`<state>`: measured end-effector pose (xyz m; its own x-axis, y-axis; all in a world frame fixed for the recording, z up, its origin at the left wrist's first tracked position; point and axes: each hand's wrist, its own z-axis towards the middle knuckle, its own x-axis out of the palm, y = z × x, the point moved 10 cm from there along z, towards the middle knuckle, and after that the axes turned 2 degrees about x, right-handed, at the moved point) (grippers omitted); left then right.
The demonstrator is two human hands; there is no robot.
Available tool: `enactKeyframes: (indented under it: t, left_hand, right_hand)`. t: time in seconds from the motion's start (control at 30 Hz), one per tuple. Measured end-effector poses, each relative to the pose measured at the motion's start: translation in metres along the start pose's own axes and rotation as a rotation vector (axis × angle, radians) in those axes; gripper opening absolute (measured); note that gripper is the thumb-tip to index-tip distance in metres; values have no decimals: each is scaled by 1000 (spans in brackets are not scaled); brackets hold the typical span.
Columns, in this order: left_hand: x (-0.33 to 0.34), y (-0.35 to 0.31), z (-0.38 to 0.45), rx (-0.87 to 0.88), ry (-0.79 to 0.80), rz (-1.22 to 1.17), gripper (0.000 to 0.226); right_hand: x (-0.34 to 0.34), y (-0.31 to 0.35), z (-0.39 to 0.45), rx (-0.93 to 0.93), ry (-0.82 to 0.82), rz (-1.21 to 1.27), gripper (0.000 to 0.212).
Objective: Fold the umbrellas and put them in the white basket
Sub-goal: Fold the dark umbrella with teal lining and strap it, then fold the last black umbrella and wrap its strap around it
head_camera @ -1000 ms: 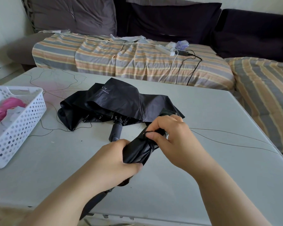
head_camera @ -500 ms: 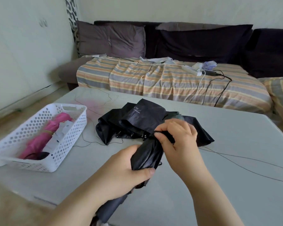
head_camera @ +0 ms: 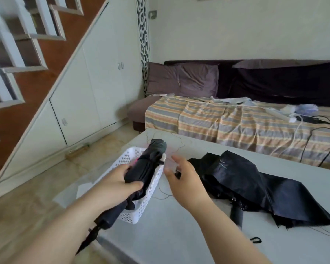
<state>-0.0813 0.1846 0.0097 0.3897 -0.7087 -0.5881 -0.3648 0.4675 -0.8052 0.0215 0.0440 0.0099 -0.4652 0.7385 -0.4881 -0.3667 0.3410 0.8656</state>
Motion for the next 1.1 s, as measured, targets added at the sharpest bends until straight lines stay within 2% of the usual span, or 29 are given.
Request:
enactKeyframes:
  t: [0.1,0.27,0.33,0.43,0.5,0.57,0.67,0.73,0.8,0.87,1.03,1.1]
  left_hand:
    - [-21,26,39,-83,38,117,31]
    - [-16,72,77,-129,40,220,55]
    - [-12,85,83,-100,15,346,49]
    - [-9,98,85,-67,-32,628,56]
    - [-7,97,85,-82,-65,799,56]
    - [-5,77,79,-61,-129,901,52]
    - [5,16,61,149,-326,767,46]
    - [29,-19,44,274,-358,542,43]
    - [63,-42,23,316,-316,300,40]
    - [97,-53,6,320,-267,143,37]
    - [173,-56,-1,250,-75,24,21]
    - [191,-54,1,186,-13,-20,17]
  right_hand:
    - [9,-16,1,82,59,-24,45]
    - [3,-49,-9,153,53,-52,30]
    - [-4,-61,-14,159,53,-91,22]
    - [-20,-87,-20,198,39,-122,16]
    - [-34,-114,-26,261,-14,-161,17]
    - [-60,-142,-36,349,-149,-219,30]
    - [-101,-180,-52,535,-336,-258,45]
    - [-114,-203,-57,691,-308,-315,47]
    - [-111,-216,-57,772,-197,-340,50]
    - [-103,-220,-53,774,-158,-244,48]
    - [-92,-231,-47,782,-124,-186,32]
    - [-94,-232,-48,765,-165,-7,27]
